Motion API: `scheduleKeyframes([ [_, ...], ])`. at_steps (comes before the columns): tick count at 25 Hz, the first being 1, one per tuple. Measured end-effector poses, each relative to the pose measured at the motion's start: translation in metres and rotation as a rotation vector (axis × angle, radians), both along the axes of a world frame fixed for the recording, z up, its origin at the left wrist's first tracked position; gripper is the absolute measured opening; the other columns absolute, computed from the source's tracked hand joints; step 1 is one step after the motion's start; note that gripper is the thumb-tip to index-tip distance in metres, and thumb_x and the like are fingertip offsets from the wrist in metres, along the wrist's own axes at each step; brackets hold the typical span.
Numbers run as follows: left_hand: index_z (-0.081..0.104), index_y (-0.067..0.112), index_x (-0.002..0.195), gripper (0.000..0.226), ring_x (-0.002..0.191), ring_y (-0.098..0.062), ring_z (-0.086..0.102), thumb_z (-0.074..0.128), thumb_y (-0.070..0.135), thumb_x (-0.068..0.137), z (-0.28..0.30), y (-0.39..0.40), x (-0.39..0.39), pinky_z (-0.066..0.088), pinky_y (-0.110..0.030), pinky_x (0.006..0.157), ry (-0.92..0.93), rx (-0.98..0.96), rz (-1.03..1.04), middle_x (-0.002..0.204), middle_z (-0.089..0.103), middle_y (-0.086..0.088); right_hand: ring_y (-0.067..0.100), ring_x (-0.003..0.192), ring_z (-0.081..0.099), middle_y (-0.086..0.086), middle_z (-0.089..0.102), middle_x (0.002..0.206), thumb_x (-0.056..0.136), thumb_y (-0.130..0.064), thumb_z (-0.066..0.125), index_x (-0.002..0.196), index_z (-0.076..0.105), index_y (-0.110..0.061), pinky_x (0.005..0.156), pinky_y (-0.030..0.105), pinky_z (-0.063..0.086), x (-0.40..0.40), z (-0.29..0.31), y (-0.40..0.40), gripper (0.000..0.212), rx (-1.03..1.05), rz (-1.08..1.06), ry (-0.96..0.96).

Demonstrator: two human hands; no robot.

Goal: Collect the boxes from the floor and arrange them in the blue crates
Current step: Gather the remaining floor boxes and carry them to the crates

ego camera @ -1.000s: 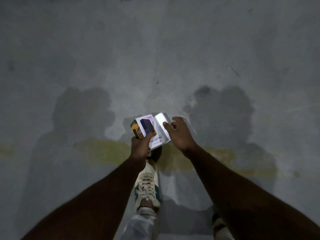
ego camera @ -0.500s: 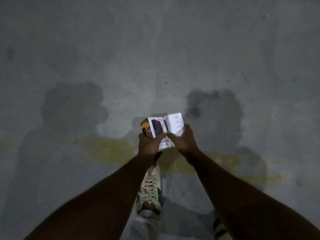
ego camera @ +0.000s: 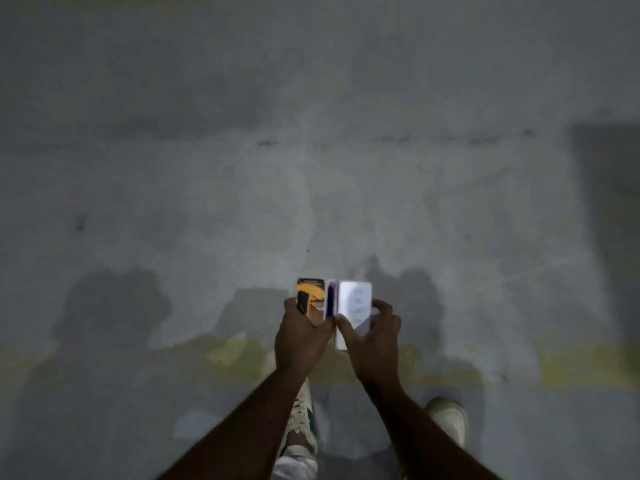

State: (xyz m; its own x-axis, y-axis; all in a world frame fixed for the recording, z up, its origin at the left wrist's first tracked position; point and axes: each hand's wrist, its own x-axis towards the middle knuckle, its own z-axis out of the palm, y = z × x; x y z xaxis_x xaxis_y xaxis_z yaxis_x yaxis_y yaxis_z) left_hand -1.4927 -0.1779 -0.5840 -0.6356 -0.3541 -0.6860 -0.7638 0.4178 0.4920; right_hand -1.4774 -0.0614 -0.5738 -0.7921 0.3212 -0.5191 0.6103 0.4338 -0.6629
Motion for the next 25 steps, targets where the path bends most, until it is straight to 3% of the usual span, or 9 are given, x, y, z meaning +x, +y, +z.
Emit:
scheduleKeyframes([
  [4,0.045,0.03,0.114,0.059,0.087,-0.01,0.067,0.077,0.054,0.07,0.124,0.003,-0.007,0.059,-0.044,0.081,0.051,0.154,0.006,0.101,0.066,0.013,0.017,0.1,0.053,-0.005,0.048,0.107,0.072,-0.059,0.075,0.113,0.045,-0.03,0.079,0.039,0.055,0.001,0.121,0.008,0.058,-0.046,-0.135,0.089],
  [5,0.045,0.032,0.115,0.065,0.09,-0.01,0.068,0.075,0.061,0.066,0.128,0.006,-0.005,0.06,-0.044,0.083,0.077,0.187,0.004,0.105,0.067,0.013,0.017,0.098,0.057,-0.005,0.052,0.105,0.071,-0.065,0.072,0.109,0.045,-0.034,0.077,0.042,0.056,-0.001,0.127,0.011,0.056,-0.062,-0.151,0.104],
  [7,0.046,0.031,0.12,0.072,0.095,-0.01,0.069,0.075,0.067,0.065,0.186,0.005,-0.016,0.059,-0.037,0.083,0.139,0.304,0.041,0.112,0.069,0.009,0.014,0.09,0.063,-0.006,0.061,0.1,0.071,-0.063,0.075,0.104,0.048,-0.033,0.073,0.047,0.058,-0.015,0.182,0.018,0.052,-0.092,-0.244,0.195],
  [9,0.045,0.027,0.127,0.067,0.099,-0.01,0.069,0.076,0.059,0.077,0.246,0.006,-0.026,0.056,-0.027,0.08,0.168,0.432,0.045,0.117,0.069,0.004,0.014,0.088,0.063,-0.005,0.062,0.098,0.076,-0.05,0.078,0.103,0.052,-0.026,0.076,0.048,0.056,-0.024,0.24,0.023,0.045,-0.094,-0.3,0.256],
  [13,0.041,0.026,0.129,0.053,0.1,-0.016,0.07,0.072,0.04,0.089,0.331,0.014,-0.036,0.059,-0.032,0.082,0.219,0.639,0.086,0.119,0.066,0.0,0.016,0.101,0.058,0.001,0.053,0.113,0.082,-0.044,0.074,0.107,0.047,-0.027,0.089,0.044,0.054,-0.03,0.317,0.024,0.041,-0.222,-0.374,0.326],
  [18,0.042,0.025,0.131,0.059,0.1,-0.019,0.072,0.078,0.032,0.085,0.414,0.015,-0.024,0.061,-0.044,0.086,0.245,0.763,-0.051,0.126,0.063,-0.003,0.01,0.106,0.055,0.003,0.049,0.124,0.086,-0.049,0.068,0.108,0.044,-0.028,0.081,0.026,0.049,0.003,0.401,0.023,0.04,-0.341,-0.523,0.41],
  [21,0.044,0.024,0.13,0.059,0.1,-0.018,0.072,0.081,0.026,0.083,0.442,0.016,-0.012,0.062,-0.037,0.079,0.292,0.764,-0.13,0.128,0.063,-0.004,0.015,0.101,0.059,0.007,0.053,0.117,0.085,-0.056,0.064,0.1,0.044,-0.025,0.076,0.028,0.048,0.025,0.433,0.022,0.04,-0.379,-0.626,0.473],
  [25,0.046,0.023,0.127,0.058,0.103,-0.022,0.072,0.082,0.026,0.082,0.485,0.018,0.019,0.063,-0.036,0.078,0.34,0.794,-0.214,0.126,0.065,-0.005,0.014,0.082,0.054,0.008,0.054,0.101,0.095,-0.043,0.058,0.095,0.041,-0.016,0.068,0.028,0.043,0.057,0.481,0.024,0.032,-0.374,-0.727,0.56],
])
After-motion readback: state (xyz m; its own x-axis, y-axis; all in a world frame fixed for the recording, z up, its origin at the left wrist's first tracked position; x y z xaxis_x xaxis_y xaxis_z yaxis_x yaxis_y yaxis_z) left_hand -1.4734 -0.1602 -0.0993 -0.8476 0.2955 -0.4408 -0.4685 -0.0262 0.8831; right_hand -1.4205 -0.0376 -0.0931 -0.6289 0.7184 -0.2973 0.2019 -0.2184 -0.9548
